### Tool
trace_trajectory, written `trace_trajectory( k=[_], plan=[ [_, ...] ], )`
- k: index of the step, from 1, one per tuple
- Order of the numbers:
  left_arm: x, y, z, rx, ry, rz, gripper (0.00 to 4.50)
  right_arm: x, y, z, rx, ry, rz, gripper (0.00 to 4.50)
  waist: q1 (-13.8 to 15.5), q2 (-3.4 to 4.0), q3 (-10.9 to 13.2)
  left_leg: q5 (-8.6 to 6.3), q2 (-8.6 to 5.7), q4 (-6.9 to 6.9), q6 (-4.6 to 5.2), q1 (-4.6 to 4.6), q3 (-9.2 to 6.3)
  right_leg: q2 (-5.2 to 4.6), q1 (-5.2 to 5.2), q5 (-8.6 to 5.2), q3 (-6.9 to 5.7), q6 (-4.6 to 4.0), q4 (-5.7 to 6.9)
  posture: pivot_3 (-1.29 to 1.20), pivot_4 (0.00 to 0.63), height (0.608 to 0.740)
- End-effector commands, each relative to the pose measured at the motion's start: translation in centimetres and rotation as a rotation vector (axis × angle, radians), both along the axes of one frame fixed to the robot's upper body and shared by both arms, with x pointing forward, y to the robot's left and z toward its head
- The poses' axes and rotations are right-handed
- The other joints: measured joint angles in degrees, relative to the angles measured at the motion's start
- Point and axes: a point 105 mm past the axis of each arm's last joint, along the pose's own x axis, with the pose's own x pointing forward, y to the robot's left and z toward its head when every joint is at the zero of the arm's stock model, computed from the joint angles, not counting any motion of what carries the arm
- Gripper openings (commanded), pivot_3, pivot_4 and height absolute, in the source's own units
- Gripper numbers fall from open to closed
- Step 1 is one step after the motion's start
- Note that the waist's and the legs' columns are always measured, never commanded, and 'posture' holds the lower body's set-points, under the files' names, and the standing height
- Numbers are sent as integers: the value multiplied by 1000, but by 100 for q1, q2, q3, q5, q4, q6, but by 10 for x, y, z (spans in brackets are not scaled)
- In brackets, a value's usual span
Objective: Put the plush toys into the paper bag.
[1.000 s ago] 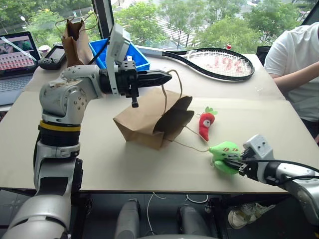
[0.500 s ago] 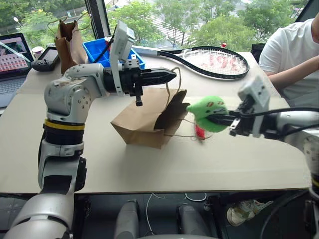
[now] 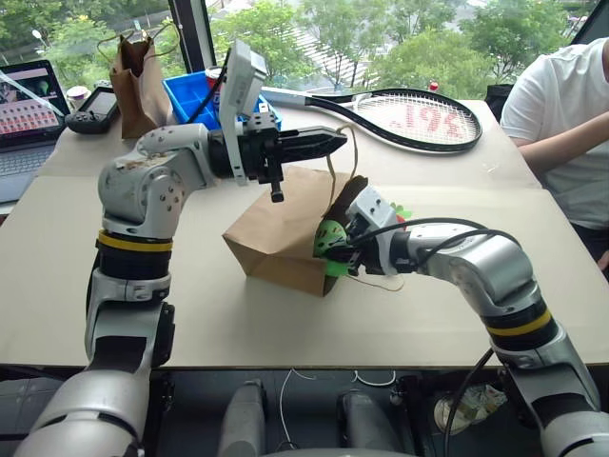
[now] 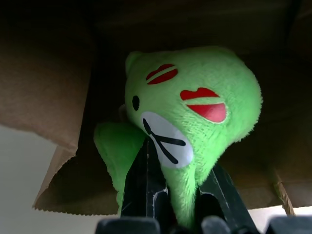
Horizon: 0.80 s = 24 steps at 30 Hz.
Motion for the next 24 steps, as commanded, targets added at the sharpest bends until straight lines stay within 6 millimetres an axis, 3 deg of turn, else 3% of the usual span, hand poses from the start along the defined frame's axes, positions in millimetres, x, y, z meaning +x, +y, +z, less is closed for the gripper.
trace_trajectory(
  k=[1,2,4,10,11,15,20,24],
  plan=[
    [-8,-3,8,-32,-31,-21,0,5,14,10,89,-63,-18,52,-7,0,0,0,1,0,0,0,0,1,-1,0,0,1,2,0,150,740],
    [-9,-3,7,-34,-29,-20,0,7,17,8,102,-73,-29,52,-14,0,0,0,3,-1,0,0,-1,4,-1,1,0,2,2,0,150,740],
    [-9,-3,7,-38,-24,-16,0,8,21,3,113,-95,-37,950,-23,0,0,0,6,-2,0,0,-4,10,-2,3,0,5,3,0,150,740],
    [-10,0,1,-35,-9,-5,0,7,16,3,210,-126,-100,2846,-18,1,0,0,6,-2,-1,1,-5,11,2,4,1,5,1,0,150,740],
    [-10,0,1,-32,-8,-3,0,5,12,5,222,-128,-109,3033,-18,1,0,0,7,-2,-1,1,-5,12,2,4,0,5,2,0,150,740],
    [-9,1,-2,-29,-5,4,0,1,-18,13,241,-152,-174,4472,-10,1,0,0,7,-2,-1,0,-6,13,1,4,1,3,2,0,150,740],
    [-8,3,-5,-19,4,18,0,7,-77,32,228,-217,-346,4472,12,2,0,0,6,-2,-1,0,-6,12,3,-1,1,-5,-2,0,150,740],
    [-6,3,-6,-15,7,23,0,27,-117,37,223,-250,-537,4472,-26,2,0,0,9,-4,-1,7,-6,16,3,-9,3,-23,-1,0,150,740]
  ],
)
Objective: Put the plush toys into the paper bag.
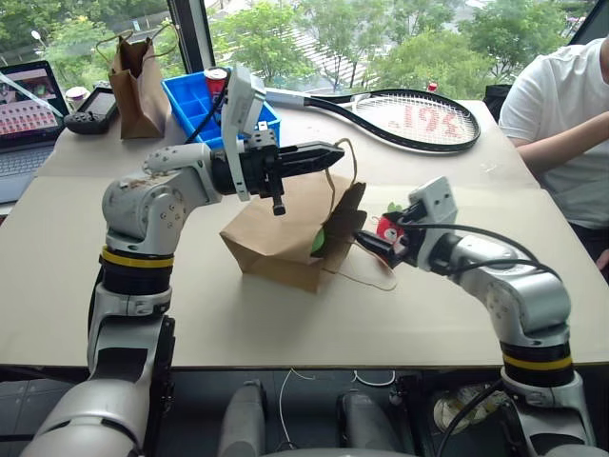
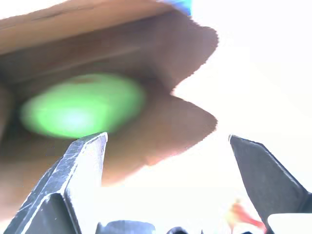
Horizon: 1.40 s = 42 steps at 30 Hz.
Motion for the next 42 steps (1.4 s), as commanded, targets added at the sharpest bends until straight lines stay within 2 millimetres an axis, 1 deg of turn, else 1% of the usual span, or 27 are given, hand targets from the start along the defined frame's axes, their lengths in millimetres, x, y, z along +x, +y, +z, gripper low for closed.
trace_trajectory(
  k=[1,3,5,6,8,11,13,15,17,18,19,21,22,24,26,29,31,32,34,37,39,42],
  plan=[
    [-5,-1,8,-2,-44,-8,0,18,-31,3,-43,-22,-149,4472,-20,0,0,0,0,-1,0,1,0,1,1,1,1,0,0,0,150,740],
    [-5,-2,8,-2,-45,-7,0,27,-33,-9,-65,16,-179,4472,-31,0,0,0,0,-2,0,1,0,1,0,1,1,0,1,0,150,740],
    [-5,-3,9,-3,-46,-7,0,34,-30,-22,-85,55,-182,4472,-51,0,0,0,-1,-2,0,0,0,0,0,1,2,1,-1,0,150,740],
    [-5,-3,9,-4,-46,-6,0,37,-26,-33,-71,95,-175,4472,-64,0,0,1,-1,-2,1,1,0,1,0,3,2,4,0,0,150,740],
    [-5,-3,9,-4,-48,-5,0,39,-21,-50,-61,142,-173,4472,-85,0,0,1,-1,-5,1,1,-1,2,0,12,3,20,0,0,150,740],
    [-5,-2,10,0,-51,-1,0,40,-15,-71,-14,200,-170,3768,-82,3,1,1,0,-7,1,0,-5,6,0,12,3,22,0,0,150,740],
    [-4,-1,10,1,-51,4,0,37,-14,-79,4,225,-158,3061,-81,3,1,1,0,-5,1,0,-6,6,1,13,3,23,-1,0,150,740],
    [-3,-1,10,3,-52,7,0,34,-18,-82,-8,226,-156,2335,-71,3,1,1,0,-4,1,0,-6,6,5,13,4,23,-2,0,150,740],
    [-3,-1,10,3,-52,8,0,31,-24,-77,-23,202,-156,1740,-60,3,1,1,0,-3,1,1,-7,6,9,12,3,23,-2,0,150,740],
    [-3,-1,10,4,-53,8,0,31,-26,-75,-29,191,-155,1319,-58,3,1,1,-1,-3,0,1,-7,6,9,12,3,22,-2,0,150,740],
    [-3,-2,10,4,-53,7,0,30,-28,-72,-35,182,-151,1032,-56,3,1,1,-2,-3,0,0,-7,6,9,12,4,22,-2,0,150,740],
    [-3,-2,10,2,-53,8,0,25,-41,-51,-85,117,-128,310,-46,4,1,1,-2,-3,0,0,-7,6,9,11,4,21,-2,0,150,740],
    [-2,-1,10,1,-53,8,0,20,-47,-40,-117,92,-109,22,-25,11,6,1,-2,-3,0,-1,-7,6,8,11,4,21,-2,0,150,740],
    [-1,-2,9,0,-51,9,0,9,-52,-22,-189,61,-45,22,7,22,13,1,-7,-2,0,-8,-7,4,6,10,7,20,-7,0,150,740],
    [-1,-2,8,-1,-49,7,0,-3,-53,-10,-243,53,19,22,8,22,13,1,-7,-2,0,-9,-7,4,4,7,10,18,-11,0,150,740],
    [0,-4,9,-5,-48,4,0,-24,-47,5,-311,78,140,22,-34,22,13,0,0,-8,0,-2,-7,13,3,-1,13,5,-8,0,150,740],
    [0,-4,9,-8,-48,3,0,-38,-37,10,-347,103,234,22,-50,22,13,0,2,-10,0,3,-11,18,5,-2,13,6,-6,0,150,740],
    [1,-4,9,-9,-48,2,0,-43,-33,12,-358,116,267,22,-54,22,13,0,2,-10,0,3,-12,18,5,-3,14,4,-6,0,150,740],
    [1,-5,9,-10,-49,1,0,-54,-16,12,-370,145,363,22,-61,22,13,0,2,-8,0,2,-12,17,6,-7,14,-2,-6,0,150,740],
    [1,-5,10,-13,-50,0,0,-63,4,7,-371,178,445,22,-65,22,13,0,2,-4,0,2,-13,17,7,-15,15,-5,-6,0,150,740],
    [1,-5,10,-14,-50,2,0,-62,20,1,-358,185,482,22,-68,22,13,0,1,-2,0,2,-13,17,7,-17,15,-3,-6,0,150,740],
    [1,-6,10,-15,-51,2,0,-53,40,-8,-342,184,505,22,-70,22,13,1,1,-1,0,1,-13,17,4,-16,15,-3,-4,0,150,740]
  ],
)
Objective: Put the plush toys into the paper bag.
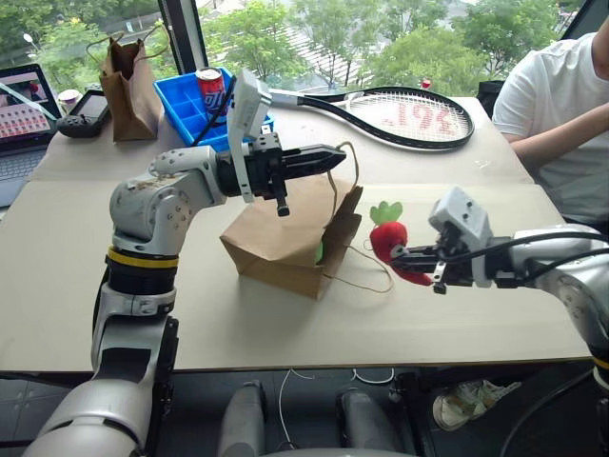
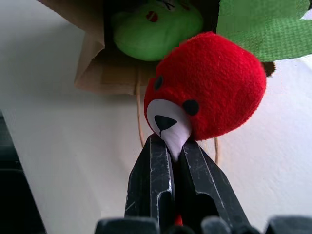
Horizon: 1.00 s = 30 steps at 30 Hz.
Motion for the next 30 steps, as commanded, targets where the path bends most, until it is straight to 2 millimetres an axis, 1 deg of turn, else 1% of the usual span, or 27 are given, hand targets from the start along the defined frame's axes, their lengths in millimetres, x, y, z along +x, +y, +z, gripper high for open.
trace_trajectory(
  k=[1,3,8,10,12,14,19,21,23,25,26,27,30],
  plan=[
    [-4,-1,14,-16,-62,-6,0,8,17,-4,1,-21,15,22,5,0,0,0,0,-1,0,-1,0,0,-1,2,0,-3,1,0,150,740],
    [-4,-2,14,-17,-60,-7,0,16,28,-5,19,-33,21,22,17,0,0,0,0,1,0,-3,0,0,-1,6,0,-8,2,0,150,740],
    [-6,-4,13,-18,-55,-16,0,38,56,-7,73,-65,40,22,22,0,0,0,-1,5,0,-7,-1,2,-2,19,-1,12,4,0,150,740],
    [-6,-4,13,-17,-55,-16,0,45,62,-12,81,-76,46,22,15,0,0,0,0,3,0,-7,-1,3,-2,24,-1,21,4,0,150,740],
    [-6,-3,13,-16,-55,-14,0,50,69,-12,99,-120,73,22,30,0,0,0,-1,2,0,-8,-1,4,-3,25,-1,23,4,0,150,740],
    [-6,-3,13,-17,-54,-10,0,50,82,-10,170,-134,118,22,29,0,0,1,-1,2,0,-9,-1,4,-3,25,-1,24,4,0,150,740],
    [-8,-4,12,-23,-51,-6,0,43,116,-14,331,-135,208,22,4,1,0,1,2,0,0,-8,-5,10,-3,25,-2,24,8,0,150,740],
    [-9,-4,11,-28,-47,0,0,48,127,-15,397,-146,176,22,-5,1,0,1,4,-2,0,-7,-6,12,-4,25,-2,24,9,0,150,740],
    [-9,-3,10,-31,-44,8,0,54,132,-17,459,-133,126,22,-7,2,0,1,5,-3,0,-6,-6,14,-4,25,-2,24,10,0,150,740],
    [-10,-2,9,-33,-41,13,0,53,138,-24,470,-99,123,833,-6,3,1,3,6,-3,-3,-6,-6,14,-6,26,-2,23,13,0,150,740],
    [-10,-2,9,-33,-40,14,0,53,139,-27,472,-92,126,1007,5,3,1,3,6,-2,-4,-6,-7,14,-5,26,-2,23,13,0,150,740],
    [-10,-2,9,-34,-39,16,0,53,141,-27,478,-88,120,1448,16,3,1,4,5,-2,-5,-6,-7,14,-3,26,-2,23,13,0,150,740],
    [-11,-1,8,-36,-37,24,0,57,139,-28,482,-90,88,2502,19,3,1,7,5,-2,-11,-7,-7,14,-1,26,-2,23,12,0,150,740]
  ],
)
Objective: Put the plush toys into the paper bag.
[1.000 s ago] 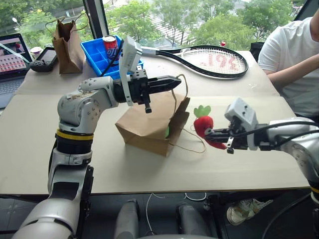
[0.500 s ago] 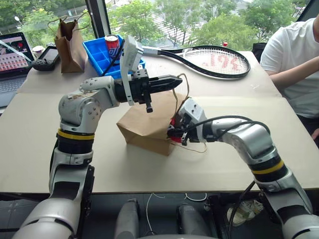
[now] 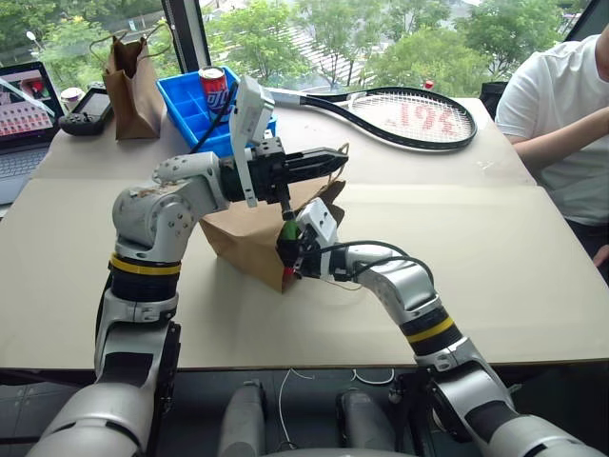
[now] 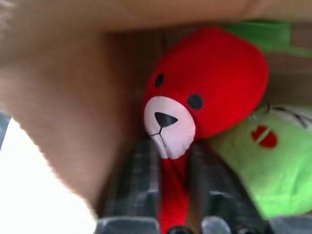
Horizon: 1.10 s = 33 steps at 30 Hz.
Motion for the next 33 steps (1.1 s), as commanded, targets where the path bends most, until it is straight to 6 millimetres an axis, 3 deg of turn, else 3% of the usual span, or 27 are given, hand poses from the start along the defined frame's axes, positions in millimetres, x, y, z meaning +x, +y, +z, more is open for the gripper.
trace_trajectory(
  k=[1,4,7,15,18,22,28,33],
  plan=[
    [-8,1,11,-19,-47,-9,0,6,-8,11,30,-44,-50,2812,-4,0,0,0,0,-1,0,0,0,0,-1,0,0,0,0,0,150,740],
    [-8,3,10,-17,-49,0,0,6,-18,10,-10,-55,-77,3763,-14,0,0,0,0,-3,-1,1,0,0,-2,0,0,-1,1,0,150,740],
    [-6,5,10,-14,-53,13,0,-1,-32,15,-21,-48,-73,3763,-12,0,0,0,0,-8,-1,1,-1,0,-2,-1,0,-1,0,0,150,740],
    [-3,7,9,-14,-54,22,0,-20,-96,31,-95,-60,-155,3763,6,0,0,0,0,-8,-2,1,-1,0,-2,-2,0,-4,-3,0,150,740],
    [-2,7,9,-14,-54,21,0,-28,-112,23,-166,-61,-167,3763,6,0,0,0,0,-8,-2,2,-1,0,-1,-10,0,-18,-4,0,150,740],
    [-1,5,10,-16,-59,12,0,-34,-117,-2,-263,-43,-160,3763,-11,0,0,0,-1,-8,-2,3,-1,0,-1,-13,1,-22,-4,0,150,740],
    [2,6,12,-9,-67,10,0,-18,-117,-34,-335,-31,-232,3763,-13,0,0,1,-1,-6,-1,4,-2,1,-1,-11,2,-19,-3,0,150,740],
    [2,9,14,3,-80,16,0,-12,-127,-52,-481,-145,-216,2320,-7,0,0,1,-3,-2,-2,5,-3,0,5,-11,2,-14,-7,0,150,740]
  ],
)
